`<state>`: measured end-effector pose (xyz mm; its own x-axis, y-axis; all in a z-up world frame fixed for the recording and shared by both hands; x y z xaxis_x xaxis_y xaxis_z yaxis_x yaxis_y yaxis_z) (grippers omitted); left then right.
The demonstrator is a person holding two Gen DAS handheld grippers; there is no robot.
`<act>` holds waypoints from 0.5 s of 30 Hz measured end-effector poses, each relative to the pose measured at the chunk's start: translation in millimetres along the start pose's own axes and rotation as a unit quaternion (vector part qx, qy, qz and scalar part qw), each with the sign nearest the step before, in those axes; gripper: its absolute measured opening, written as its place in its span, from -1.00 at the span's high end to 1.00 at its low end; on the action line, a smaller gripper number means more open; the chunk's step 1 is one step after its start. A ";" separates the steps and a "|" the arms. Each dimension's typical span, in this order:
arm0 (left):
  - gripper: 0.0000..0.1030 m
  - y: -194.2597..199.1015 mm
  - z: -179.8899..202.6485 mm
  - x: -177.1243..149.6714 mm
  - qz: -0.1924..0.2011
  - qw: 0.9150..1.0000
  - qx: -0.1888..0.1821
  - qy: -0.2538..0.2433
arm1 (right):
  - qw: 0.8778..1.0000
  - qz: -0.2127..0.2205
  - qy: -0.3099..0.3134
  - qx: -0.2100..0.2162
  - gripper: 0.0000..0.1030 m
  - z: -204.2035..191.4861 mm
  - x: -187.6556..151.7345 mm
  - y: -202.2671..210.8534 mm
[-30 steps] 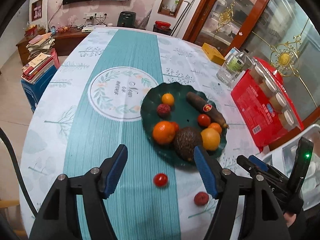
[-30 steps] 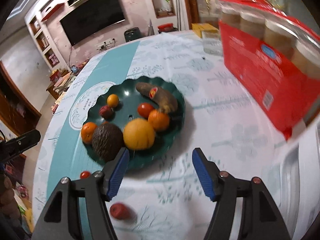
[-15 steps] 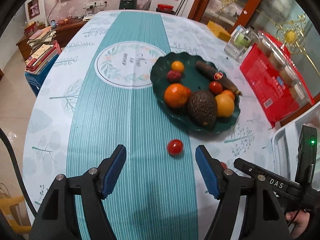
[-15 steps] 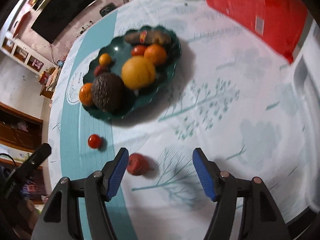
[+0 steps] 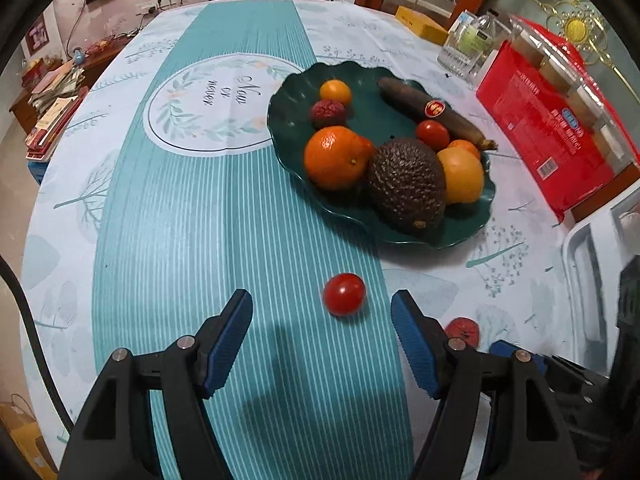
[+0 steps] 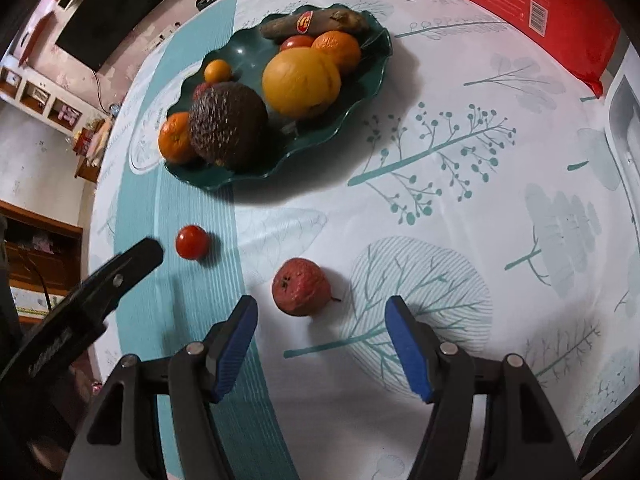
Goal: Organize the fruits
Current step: 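Move the right tool to the last red fruit and grasp it, then carry the red fruit onto the green plate and open the right tool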
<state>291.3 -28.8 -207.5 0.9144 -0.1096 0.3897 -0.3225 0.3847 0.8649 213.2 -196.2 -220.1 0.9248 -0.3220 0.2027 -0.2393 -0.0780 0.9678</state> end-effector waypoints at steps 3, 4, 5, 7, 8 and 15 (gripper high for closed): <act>-0.37 -13.5 -0.6 0.1 -0.008 1.000 0.000 -0.001 | 1.000 -0.001 0.005 -0.004 -0.08 -1.7 1.3 -3.0; -0.37 -16.0 -1.2 0.1 -0.010 1.000 -0.001 0.000 | 1.000 -0.002 0.010 -0.006 -0.05 -2.6 3.0 -3.7; -0.37 -19.8 -1.5 0.1 -0.012 1.000 -0.002 0.001 | 1.000 0.001 0.015 -0.009 -0.04 -3.5 3.3 -3.7; -0.36 -24.2 -2.1 -0.3 -0.013 1.000 -0.006 0.003 | 1.000 0.007 0.028 -0.010 0.05 -6.2 4.0 -2.7; -0.36 -26.6 -1.4 -0.5 -0.013 1.000 -0.010 0.003 | 0.999 0.008 0.033 -0.009 0.08 -7.9 5.6 -3.3; 0.07 -34.9 4.3 0.5 -0.012 1.000 -0.021 -0.007 | 0.997 0.015 0.073 -0.017 0.34 -18.2 4.8 -6.5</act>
<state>301.9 -46.2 -236.1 0.9182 -0.1309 0.3738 -0.2903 0.4194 0.8601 224.5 -180.0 -222.7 0.9512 -0.1826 0.2486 -0.2593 -0.0368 0.9651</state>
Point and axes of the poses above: each gripper's, at about its wrist camera, not at the fingertips, and y roughly against the way its jaws point, z to its right, x to its top, the point moved 2 cm from there along -y, roughly the way its jaws point, and after that the axes turned 8 degrees about -x, right-handed, at the moved point
